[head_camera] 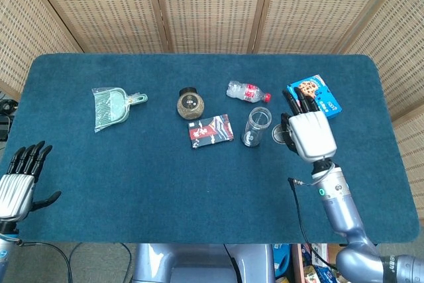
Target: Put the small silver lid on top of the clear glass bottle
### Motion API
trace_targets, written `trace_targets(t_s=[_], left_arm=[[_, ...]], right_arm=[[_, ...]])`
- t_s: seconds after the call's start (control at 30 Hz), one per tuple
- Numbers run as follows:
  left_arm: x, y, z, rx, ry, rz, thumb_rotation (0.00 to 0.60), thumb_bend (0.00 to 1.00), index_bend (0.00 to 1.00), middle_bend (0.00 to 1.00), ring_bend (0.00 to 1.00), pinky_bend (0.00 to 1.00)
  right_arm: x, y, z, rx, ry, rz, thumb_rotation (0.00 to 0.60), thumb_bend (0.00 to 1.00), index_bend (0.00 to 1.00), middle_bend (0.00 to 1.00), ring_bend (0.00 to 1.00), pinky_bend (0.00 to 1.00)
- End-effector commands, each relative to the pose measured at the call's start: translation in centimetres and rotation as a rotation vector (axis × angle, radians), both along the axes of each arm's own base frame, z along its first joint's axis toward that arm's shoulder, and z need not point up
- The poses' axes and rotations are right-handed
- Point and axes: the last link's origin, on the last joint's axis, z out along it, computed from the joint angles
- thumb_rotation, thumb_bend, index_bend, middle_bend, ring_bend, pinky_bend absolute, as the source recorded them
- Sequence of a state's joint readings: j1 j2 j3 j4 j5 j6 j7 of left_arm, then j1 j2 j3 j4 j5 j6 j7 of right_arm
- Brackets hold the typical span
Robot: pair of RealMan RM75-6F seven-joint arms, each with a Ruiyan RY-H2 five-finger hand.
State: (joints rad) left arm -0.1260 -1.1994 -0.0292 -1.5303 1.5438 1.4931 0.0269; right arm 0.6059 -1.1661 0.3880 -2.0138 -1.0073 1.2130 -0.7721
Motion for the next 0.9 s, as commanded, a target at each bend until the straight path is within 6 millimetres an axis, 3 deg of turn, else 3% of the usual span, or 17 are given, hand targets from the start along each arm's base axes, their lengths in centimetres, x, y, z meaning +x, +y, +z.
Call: trace_targets(t_s=[0.03, 0.3, 0.9], left_arm=[[-0.1, 0.1, 0.0, -0.003, 0.003, 0.004, 0.600, 0.19, 0.00, 0.00, 0.00, 0.00], [-0.4, 0.4, -0.2, -0.012, 0.009, 0.017, 0.600, 0.19, 0.00, 0.00, 0.00, 0.00], [-1.1, 1.0, -0.3, -0.011, 0.020, 0.050, 0.600, 0.19, 0.00, 0.00, 0.00, 0.00]], right_arm=[[0.9, -0.8, -0.1, 0.003, 0.000, 0.012, 0.600, 0.56, 0.62, 0.17, 0.00, 0.22], [2.3, -2.4, -1.4, 0.032, -0.006, 0.021, 0.600, 0.56, 0.62, 0.17, 0.00, 0.22], [3.2, -5.8, -4.0, 0.070, -0.024, 0.011, 0.600, 0.56, 0.62, 0.16, 0.00, 0.22]])
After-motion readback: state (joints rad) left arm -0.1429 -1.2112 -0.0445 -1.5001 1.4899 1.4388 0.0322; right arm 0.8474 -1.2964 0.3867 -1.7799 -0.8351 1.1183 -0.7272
